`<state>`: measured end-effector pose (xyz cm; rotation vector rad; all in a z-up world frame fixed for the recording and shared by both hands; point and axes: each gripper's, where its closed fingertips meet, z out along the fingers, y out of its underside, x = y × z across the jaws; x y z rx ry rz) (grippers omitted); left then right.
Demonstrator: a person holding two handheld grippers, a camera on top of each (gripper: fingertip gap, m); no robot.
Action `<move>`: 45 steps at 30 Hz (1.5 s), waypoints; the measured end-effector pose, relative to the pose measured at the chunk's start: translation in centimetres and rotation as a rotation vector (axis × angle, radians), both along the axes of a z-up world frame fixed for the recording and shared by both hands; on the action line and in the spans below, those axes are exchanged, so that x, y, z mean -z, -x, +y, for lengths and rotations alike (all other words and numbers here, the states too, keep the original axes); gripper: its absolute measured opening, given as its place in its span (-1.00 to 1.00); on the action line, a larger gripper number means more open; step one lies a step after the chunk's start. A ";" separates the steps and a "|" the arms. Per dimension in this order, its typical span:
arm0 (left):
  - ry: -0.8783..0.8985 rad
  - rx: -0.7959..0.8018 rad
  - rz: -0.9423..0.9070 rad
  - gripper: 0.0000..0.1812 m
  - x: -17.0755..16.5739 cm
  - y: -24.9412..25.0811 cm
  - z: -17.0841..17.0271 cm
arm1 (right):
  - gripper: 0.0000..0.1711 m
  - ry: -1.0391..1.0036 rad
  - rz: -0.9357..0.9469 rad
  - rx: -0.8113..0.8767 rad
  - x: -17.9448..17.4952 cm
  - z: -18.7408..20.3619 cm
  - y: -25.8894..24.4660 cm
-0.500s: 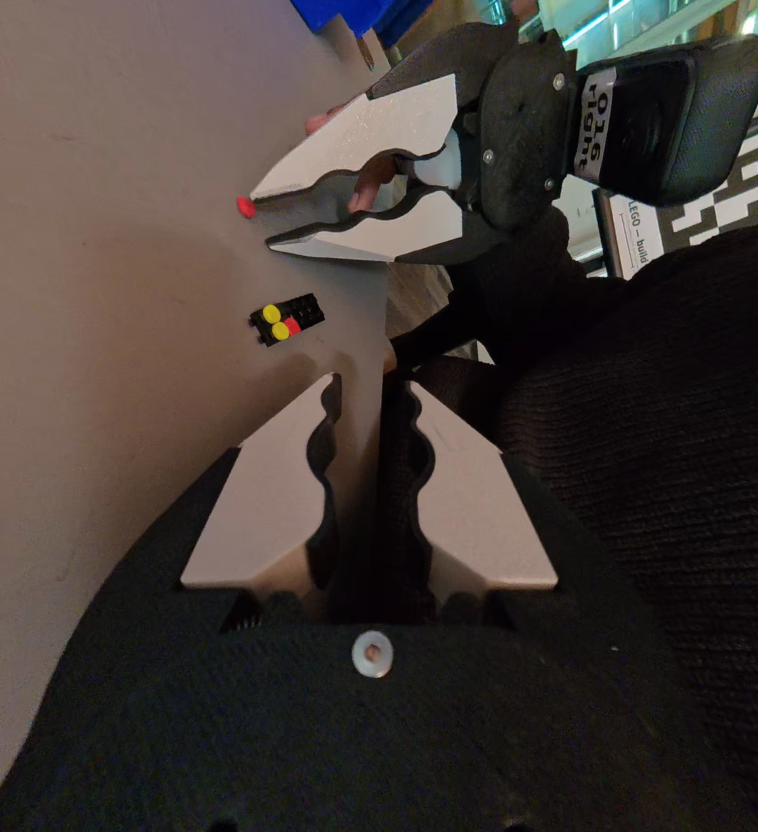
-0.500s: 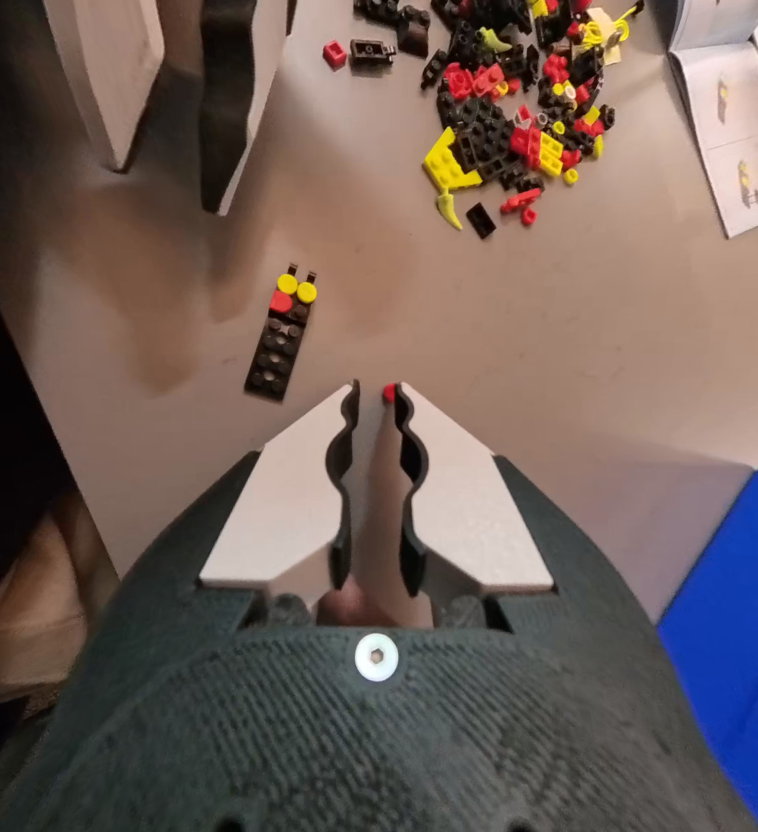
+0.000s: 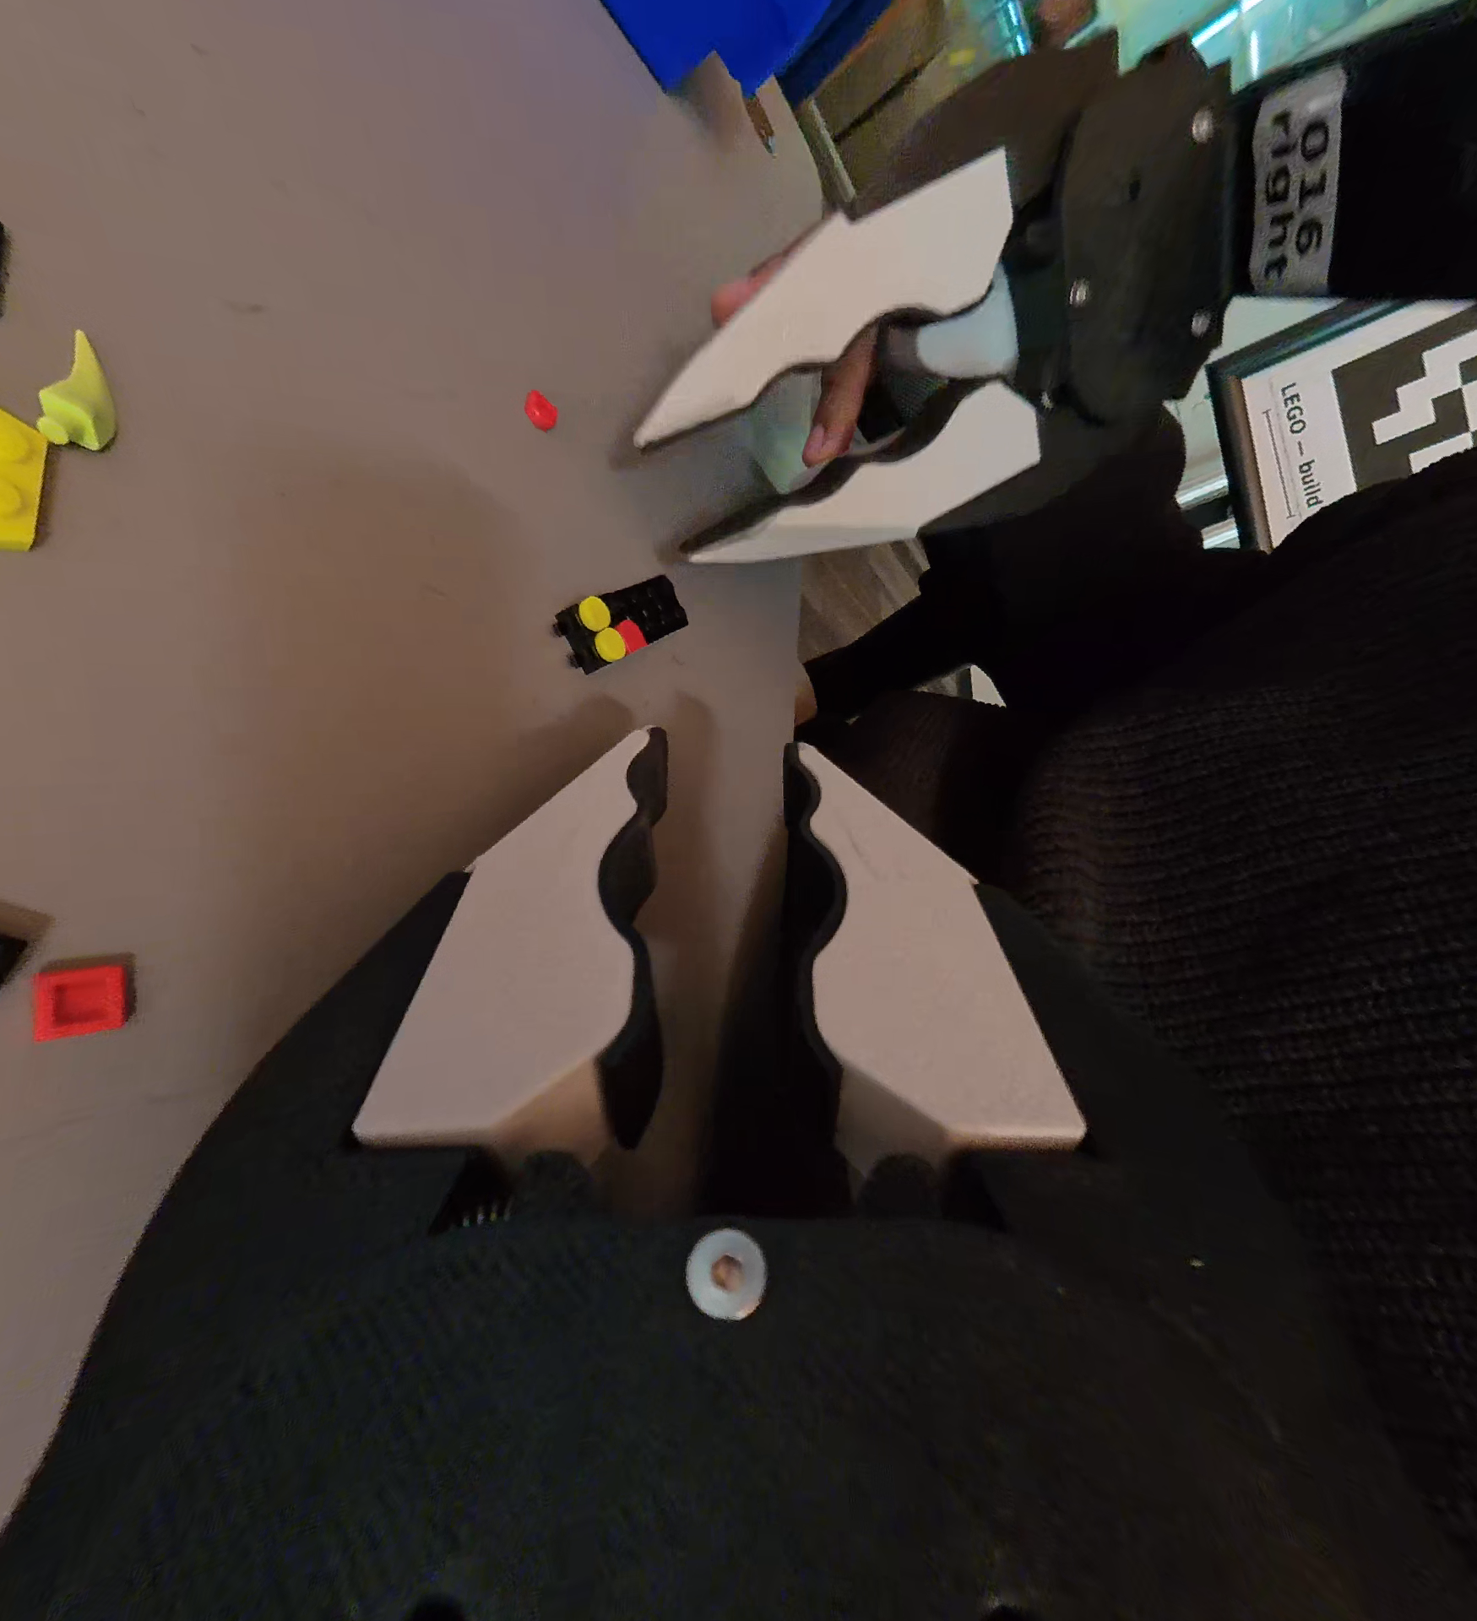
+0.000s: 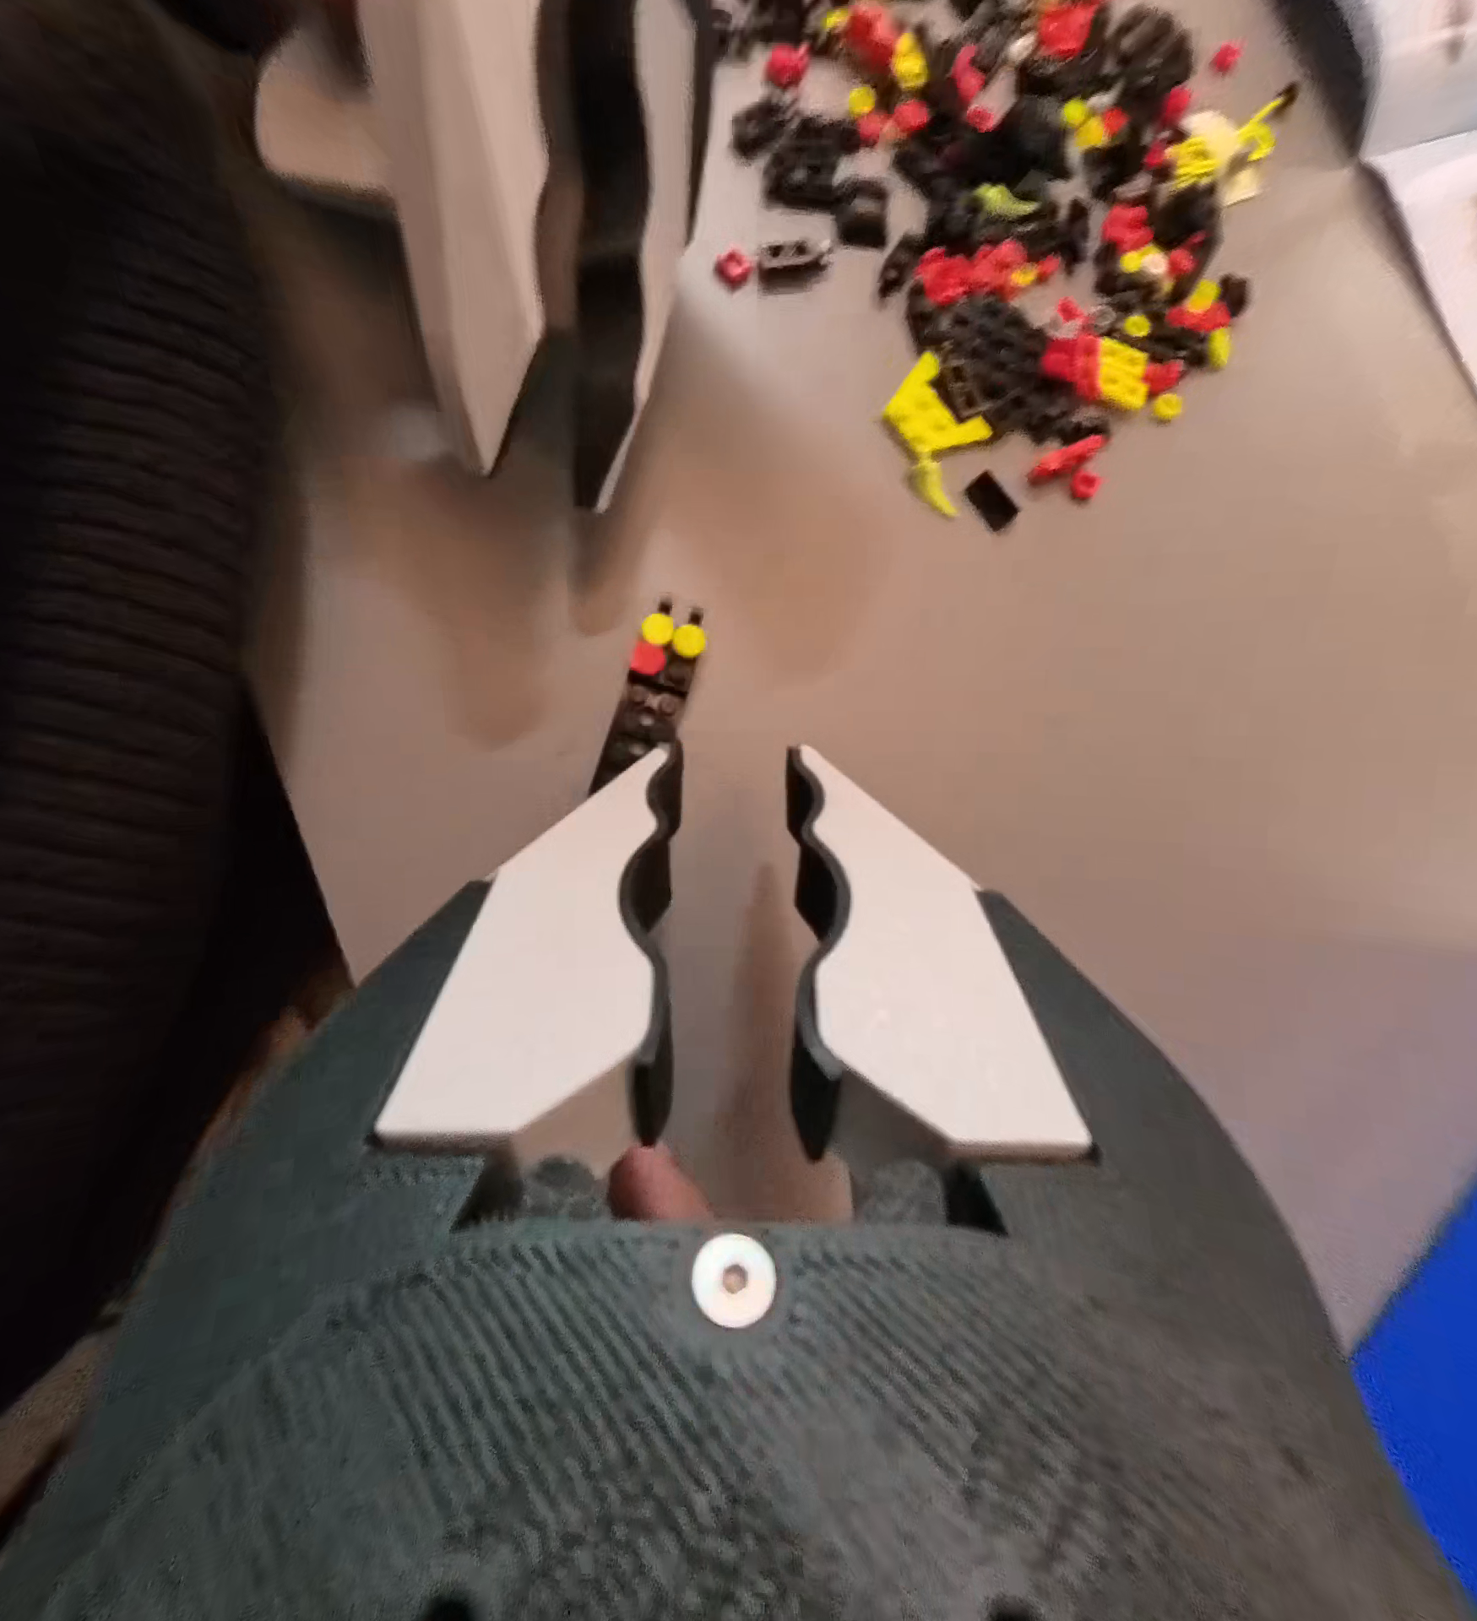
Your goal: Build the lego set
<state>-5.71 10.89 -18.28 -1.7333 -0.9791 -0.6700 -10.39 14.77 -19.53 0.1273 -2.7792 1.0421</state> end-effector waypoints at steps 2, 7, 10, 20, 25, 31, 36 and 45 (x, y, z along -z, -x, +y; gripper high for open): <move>0.003 0.002 0.002 -0.74 0.0 0.0 0.0 | -0.74 -0.081 0.052 -0.036 0.9 0.3 -0.5; 0.018 0.022 0.004 -0.73 0.3 -0.3 0.3 | -0.78 -0.186 -0.053 -0.070 2.0 1.1 -2.5; 0.025 0.030 0.005 -0.73 0.4 -0.5 0.4 | -0.79 -0.187 -0.089 -0.070 2.1 1.0 -2.9; 0.010 -0.104 0.079 -0.76 -0.6 2.0 -1.3 | -0.74 -0.066 -0.159 0.040 1.9 -3.3 -3.7; 0.018 -0.166 0.109 -0.78 -0.8 3.2 -2.9 | -0.72 0.058 -0.122 0.120 0.1 -3.6 -1.4; 0.042 -0.142 0.115 -0.78 -0.4 2.9 -2.9 | -0.71 0.239 -0.077 0.301 -3.0 -1.9 3.1; 0.084 -0.125 0.148 -0.78 0.0 2.7 -2.9 | -0.73 0.296 -0.116 0.380 -3.8 -0.9 4.6; 0.072 -0.118 0.138 -0.77 -0.1 2.6 -3.0 | -0.64 0.153 -0.195 0.370 -2.5 1.5 4.4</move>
